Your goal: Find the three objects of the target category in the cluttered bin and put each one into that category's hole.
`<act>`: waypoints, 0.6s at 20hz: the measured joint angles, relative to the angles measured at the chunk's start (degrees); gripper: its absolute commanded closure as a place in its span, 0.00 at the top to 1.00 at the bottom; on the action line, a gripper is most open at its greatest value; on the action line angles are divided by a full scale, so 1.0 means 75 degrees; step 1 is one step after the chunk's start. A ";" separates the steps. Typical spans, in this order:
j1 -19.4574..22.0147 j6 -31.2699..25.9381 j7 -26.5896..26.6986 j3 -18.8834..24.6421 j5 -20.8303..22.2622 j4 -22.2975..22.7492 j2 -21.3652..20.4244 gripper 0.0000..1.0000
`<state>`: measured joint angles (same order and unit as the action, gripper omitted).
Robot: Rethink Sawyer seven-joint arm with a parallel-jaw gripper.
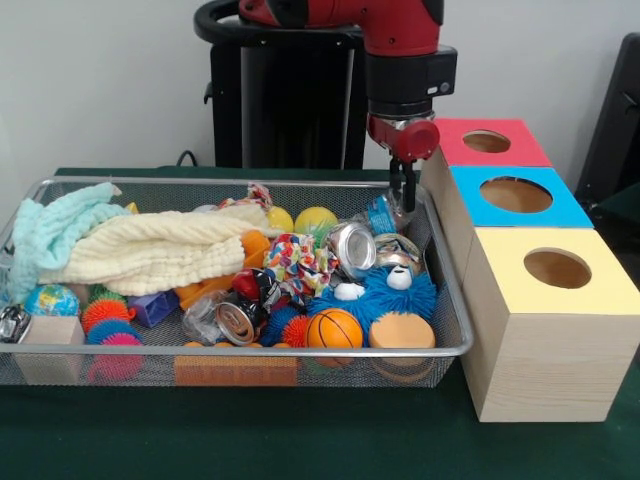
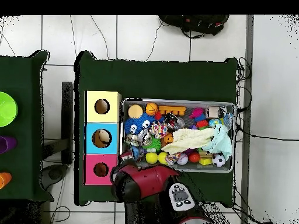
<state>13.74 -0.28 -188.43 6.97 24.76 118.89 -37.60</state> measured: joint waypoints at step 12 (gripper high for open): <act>0.4279 -0.1804 0.0334 0.2290 -0.0008 0.0611 -0.1374 0.00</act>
<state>45.83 -13.81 -185.93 24.15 24.70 123.47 -47.90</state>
